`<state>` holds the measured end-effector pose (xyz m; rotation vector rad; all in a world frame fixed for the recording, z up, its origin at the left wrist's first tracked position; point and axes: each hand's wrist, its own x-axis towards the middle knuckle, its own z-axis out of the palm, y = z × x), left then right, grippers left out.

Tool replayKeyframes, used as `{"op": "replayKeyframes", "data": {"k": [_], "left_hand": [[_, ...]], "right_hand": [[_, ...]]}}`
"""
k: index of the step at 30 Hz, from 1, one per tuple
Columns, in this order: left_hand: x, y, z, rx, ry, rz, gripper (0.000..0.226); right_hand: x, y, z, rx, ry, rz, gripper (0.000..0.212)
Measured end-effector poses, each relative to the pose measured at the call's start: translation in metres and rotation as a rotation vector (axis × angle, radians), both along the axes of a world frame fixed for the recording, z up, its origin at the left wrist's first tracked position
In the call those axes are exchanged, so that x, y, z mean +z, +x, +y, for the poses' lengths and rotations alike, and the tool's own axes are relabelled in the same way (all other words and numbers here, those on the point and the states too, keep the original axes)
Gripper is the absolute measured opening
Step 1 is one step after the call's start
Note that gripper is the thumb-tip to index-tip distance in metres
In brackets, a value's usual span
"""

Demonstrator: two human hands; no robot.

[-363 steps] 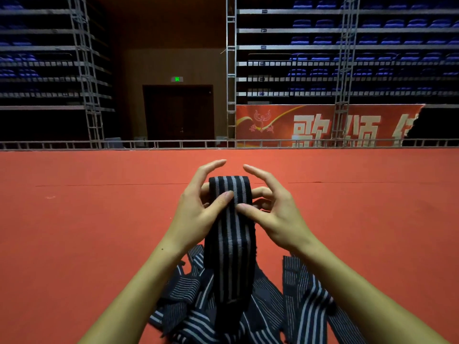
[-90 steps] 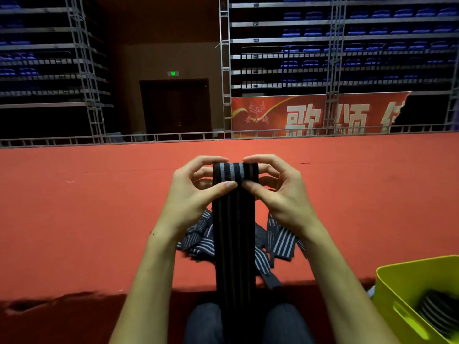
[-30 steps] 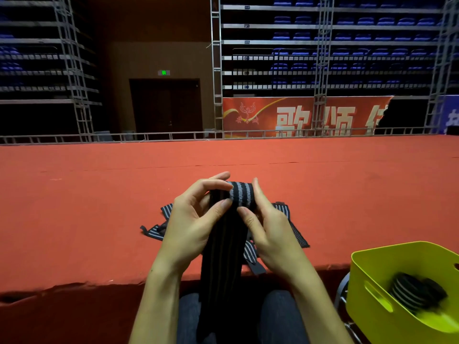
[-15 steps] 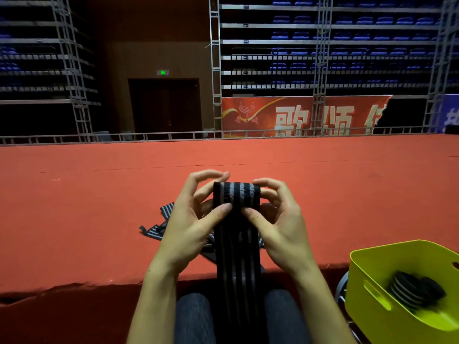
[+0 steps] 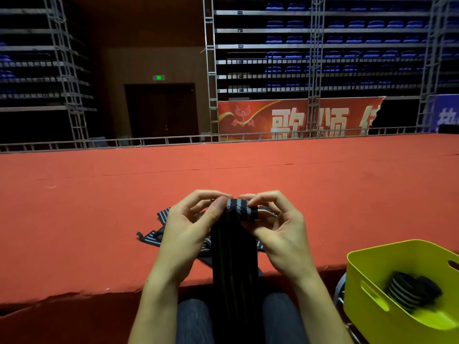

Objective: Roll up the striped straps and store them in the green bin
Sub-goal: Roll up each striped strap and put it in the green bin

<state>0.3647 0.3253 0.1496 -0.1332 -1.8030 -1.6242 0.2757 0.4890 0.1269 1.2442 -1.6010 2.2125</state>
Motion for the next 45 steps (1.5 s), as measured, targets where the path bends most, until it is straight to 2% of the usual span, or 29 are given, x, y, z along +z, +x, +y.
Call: {"op": "replayKeyframes", "data": {"k": [3, 7, 9, 13, 21, 25, 29, 36, 40, 45], "left_hand": [[-0.002, 0.0, -0.002, -0.035, 0.066, 0.024, 0.017], [-0.006, 0.001, -0.006, -0.055, 0.129, 0.067, 0.028], [-0.006, 0.002, -0.01, -0.073, 0.129, 0.085, 0.034], [-0.008, 0.006, -0.011, -0.147, 0.074, 0.076, 0.046], [-0.01, 0.005, -0.013, -0.216, 0.013, 0.018, 0.042], [-0.007, 0.007, -0.007, -0.202, -0.02, -0.022, 0.051], [-0.004, 0.009, -0.005, -0.169, -0.107, -0.047, 0.047], [-0.006, 0.008, -0.009, -0.157, -0.186, 0.014, 0.044], [-0.01, 0.005, -0.012, -0.157, -0.189, 0.035, 0.043], [-0.013, 0.003, -0.012, -0.18, -0.177, 0.038, 0.043]], "right_hand": [[-0.001, 0.0, -0.002, 0.006, -0.002, -0.014, 0.04], [0.003, 0.001, 0.004, 0.038, 0.101, -0.044, 0.044], [0.006, 0.002, 0.01, 0.108, 0.159, -0.082, 0.036], [0.01, 0.003, 0.015, 0.102, 0.277, -0.104, 0.038], [0.007, 0.003, 0.018, 0.142, 0.184, -0.03, 0.043], [0.006, 0.001, 0.018, 0.122, 0.151, 0.0, 0.045], [0.004, 0.001, 0.017, 0.088, 0.157, 0.031, 0.046], [0.002, -0.003, 0.017, 0.085, 0.221, 0.018, 0.064], [0.003, -0.005, 0.018, 0.068, 0.309, 0.026, 0.054], [0.008, -0.003, 0.016, 0.074, 0.283, -0.003, 0.038]]}}
